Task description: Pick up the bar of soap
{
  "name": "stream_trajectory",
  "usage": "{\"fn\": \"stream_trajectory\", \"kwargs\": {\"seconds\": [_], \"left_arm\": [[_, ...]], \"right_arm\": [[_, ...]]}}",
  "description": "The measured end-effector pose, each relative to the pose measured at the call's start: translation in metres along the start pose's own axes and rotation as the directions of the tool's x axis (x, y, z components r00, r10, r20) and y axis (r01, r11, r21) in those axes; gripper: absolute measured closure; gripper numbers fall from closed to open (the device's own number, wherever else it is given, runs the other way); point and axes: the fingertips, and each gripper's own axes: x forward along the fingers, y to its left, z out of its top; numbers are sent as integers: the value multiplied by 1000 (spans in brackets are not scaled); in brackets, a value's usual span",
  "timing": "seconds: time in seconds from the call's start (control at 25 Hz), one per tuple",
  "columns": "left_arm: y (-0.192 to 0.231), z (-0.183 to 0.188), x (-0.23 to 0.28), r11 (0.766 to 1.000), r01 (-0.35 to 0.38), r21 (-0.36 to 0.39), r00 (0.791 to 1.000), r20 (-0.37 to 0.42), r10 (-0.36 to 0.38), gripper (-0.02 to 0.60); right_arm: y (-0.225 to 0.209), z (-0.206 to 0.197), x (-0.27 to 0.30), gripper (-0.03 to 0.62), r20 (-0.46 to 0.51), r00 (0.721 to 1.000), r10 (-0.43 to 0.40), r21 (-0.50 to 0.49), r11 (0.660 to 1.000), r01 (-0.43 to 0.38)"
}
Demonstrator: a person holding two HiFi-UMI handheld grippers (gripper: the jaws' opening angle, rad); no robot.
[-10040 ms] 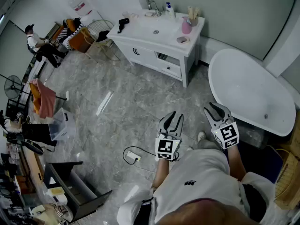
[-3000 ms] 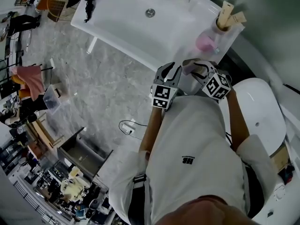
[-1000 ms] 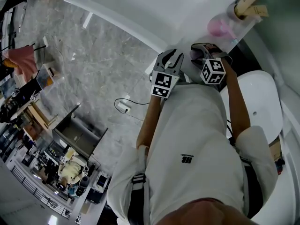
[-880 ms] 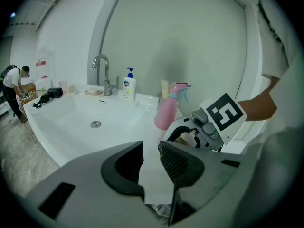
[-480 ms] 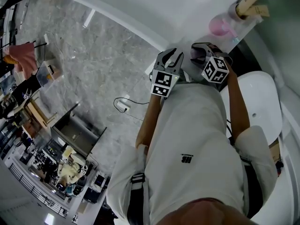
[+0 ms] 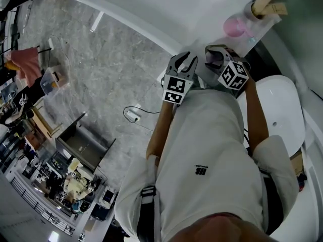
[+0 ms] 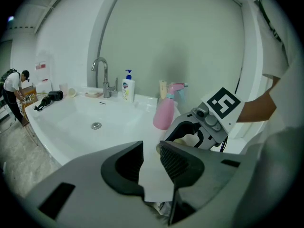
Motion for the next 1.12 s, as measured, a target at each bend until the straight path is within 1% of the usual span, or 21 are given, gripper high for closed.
{"fn": "stream_trajectory", "kwargs": {"seconds": [0.56,0.84,1.12], "left_arm": [[-5,3,-6,1000,5,20,1000,9,-6,456],[-8,2,-6,1000,7,30,1000,7,-7,456],[-7,-1,-12,999,-7,33,1000,4,7,456]], "right_arm": [[-3,8,-15,336,74,995,-62,95,994,55],[-6,13,-20,342,153,984,-94,173,983,67],[-1,14,-23,349,205,972,-113,231,971,64]]}}
